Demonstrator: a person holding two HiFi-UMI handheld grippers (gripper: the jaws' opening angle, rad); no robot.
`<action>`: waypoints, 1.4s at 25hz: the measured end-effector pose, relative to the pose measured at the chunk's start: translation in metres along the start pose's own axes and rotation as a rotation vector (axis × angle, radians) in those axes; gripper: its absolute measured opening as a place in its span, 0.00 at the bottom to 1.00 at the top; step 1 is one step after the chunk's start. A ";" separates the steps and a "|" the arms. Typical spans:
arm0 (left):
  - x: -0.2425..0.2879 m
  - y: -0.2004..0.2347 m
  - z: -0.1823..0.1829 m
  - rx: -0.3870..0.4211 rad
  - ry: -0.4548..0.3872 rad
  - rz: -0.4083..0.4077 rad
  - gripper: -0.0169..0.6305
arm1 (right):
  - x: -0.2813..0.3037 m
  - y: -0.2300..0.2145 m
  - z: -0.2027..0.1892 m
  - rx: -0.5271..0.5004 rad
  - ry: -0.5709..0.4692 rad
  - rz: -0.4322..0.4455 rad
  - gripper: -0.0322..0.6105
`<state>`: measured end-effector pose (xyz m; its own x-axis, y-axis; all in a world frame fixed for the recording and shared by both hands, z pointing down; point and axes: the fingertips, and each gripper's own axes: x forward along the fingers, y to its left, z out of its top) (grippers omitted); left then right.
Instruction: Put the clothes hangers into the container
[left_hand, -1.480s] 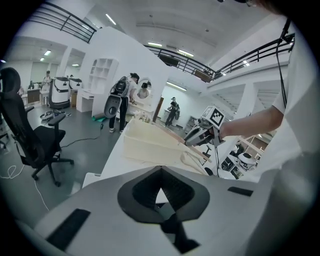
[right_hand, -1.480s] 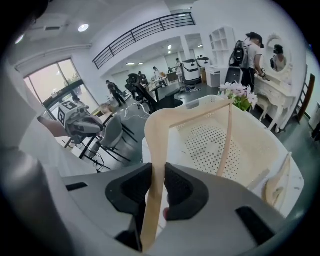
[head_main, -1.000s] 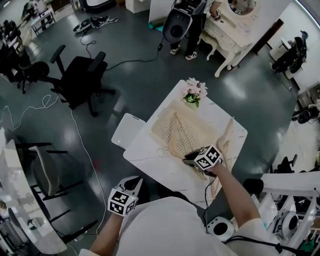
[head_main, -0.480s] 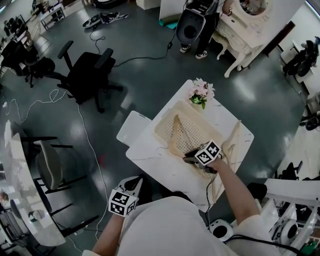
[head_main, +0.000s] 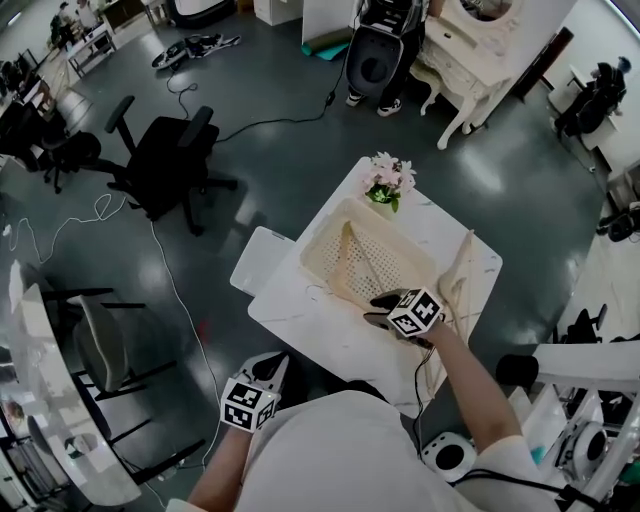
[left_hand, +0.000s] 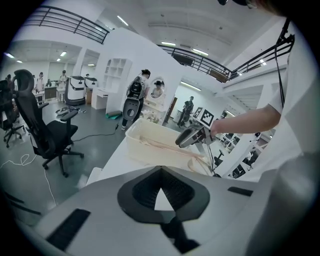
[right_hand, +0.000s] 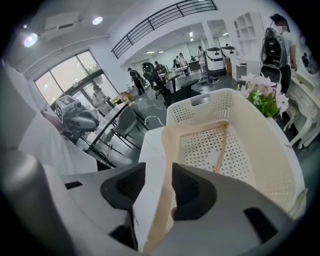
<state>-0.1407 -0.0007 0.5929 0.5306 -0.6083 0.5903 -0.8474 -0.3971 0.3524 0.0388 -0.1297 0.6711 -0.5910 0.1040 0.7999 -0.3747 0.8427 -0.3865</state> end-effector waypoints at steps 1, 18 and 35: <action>0.000 -0.001 0.000 0.005 -0.001 -0.003 0.04 | -0.004 0.000 -0.001 -0.003 -0.013 -0.023 0.32; 0.012 -0.030 0.016 0.096 -0.023 -0.133 0.04 | -0.065 0.054 -0.036 0.261 -0.369 -0.229 0.15; 0.029 -0.060 0.020 0.116 -0.007 -0.243 0.04 | -0.055 0.092 -0.067 0.406 -0.559 -0.230 0.08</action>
<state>-0.0739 -0.0083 0.5738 0.7185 -0.4903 0.4933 -0.6876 -0.6076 0.3976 0.0843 -0.0221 0.6223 -0.7012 -0.4288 0.5696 -0.7048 0.5370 -0.4635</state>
